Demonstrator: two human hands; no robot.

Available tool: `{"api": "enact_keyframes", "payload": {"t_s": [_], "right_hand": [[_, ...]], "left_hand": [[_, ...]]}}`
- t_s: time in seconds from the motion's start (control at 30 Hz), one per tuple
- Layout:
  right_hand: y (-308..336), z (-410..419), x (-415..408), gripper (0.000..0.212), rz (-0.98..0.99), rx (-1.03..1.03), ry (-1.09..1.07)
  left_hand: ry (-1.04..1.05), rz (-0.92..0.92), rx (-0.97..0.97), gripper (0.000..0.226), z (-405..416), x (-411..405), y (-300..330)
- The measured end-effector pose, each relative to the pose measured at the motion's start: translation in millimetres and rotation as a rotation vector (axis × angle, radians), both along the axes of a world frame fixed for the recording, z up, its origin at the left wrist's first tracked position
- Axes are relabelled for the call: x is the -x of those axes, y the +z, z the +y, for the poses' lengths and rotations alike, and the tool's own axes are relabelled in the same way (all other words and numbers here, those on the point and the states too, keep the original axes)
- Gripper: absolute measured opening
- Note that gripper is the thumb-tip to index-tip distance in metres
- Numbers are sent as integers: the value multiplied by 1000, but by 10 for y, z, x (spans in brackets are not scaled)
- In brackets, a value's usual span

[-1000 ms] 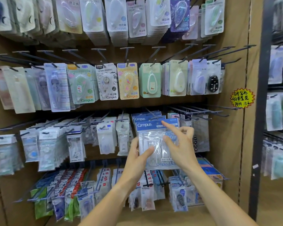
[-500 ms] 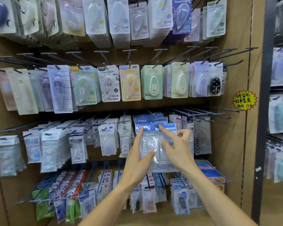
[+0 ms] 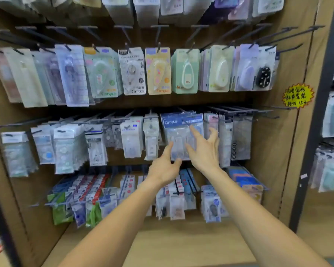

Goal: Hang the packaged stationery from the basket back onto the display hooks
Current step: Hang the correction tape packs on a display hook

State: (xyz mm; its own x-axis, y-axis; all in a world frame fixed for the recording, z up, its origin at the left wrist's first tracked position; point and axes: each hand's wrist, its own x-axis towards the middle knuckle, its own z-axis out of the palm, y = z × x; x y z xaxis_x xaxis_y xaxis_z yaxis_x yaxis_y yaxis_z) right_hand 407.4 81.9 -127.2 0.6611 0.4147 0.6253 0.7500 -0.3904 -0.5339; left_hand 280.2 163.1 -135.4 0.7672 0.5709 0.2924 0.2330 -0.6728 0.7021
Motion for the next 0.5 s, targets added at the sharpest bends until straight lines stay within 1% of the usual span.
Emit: {"api": "enact_keyframes", "payload": {"t_s": [0.07, 0.13, 0.17, 0.23, 0.3, 0.43, 0.5], "right_hand": [[-303, -262, 257, 56, -18, -63, 35], [-715, -521, 573, 47, -8, -139, 141], [-968, -649, 746, 42, 21, -149, 187], [-1499, -852, 1085, 36, 118, -100, 272], [-2057, -1004, 1414, 36, 257, 37, 325], [-2956, -1164, 1920, 43, 569, 504, 325], [-3293, -1161, 2069, 45, 697, 689, 279]], "left_hand": [[9, 1, -50, 62, -58, 203, -221], [17, 16, -122, 57, -129, 466, -559], [19, 38, -146, 55, -186, 620, -779], [21, 118, -161, 49, -284, 933, -1337], [15, 274, -130, 48, -397, 1271, -1959], [18, 670, -24, 52, -590, 1839, -3026], [46, 803, 30, 54, -660, 2017, -3387]]}}
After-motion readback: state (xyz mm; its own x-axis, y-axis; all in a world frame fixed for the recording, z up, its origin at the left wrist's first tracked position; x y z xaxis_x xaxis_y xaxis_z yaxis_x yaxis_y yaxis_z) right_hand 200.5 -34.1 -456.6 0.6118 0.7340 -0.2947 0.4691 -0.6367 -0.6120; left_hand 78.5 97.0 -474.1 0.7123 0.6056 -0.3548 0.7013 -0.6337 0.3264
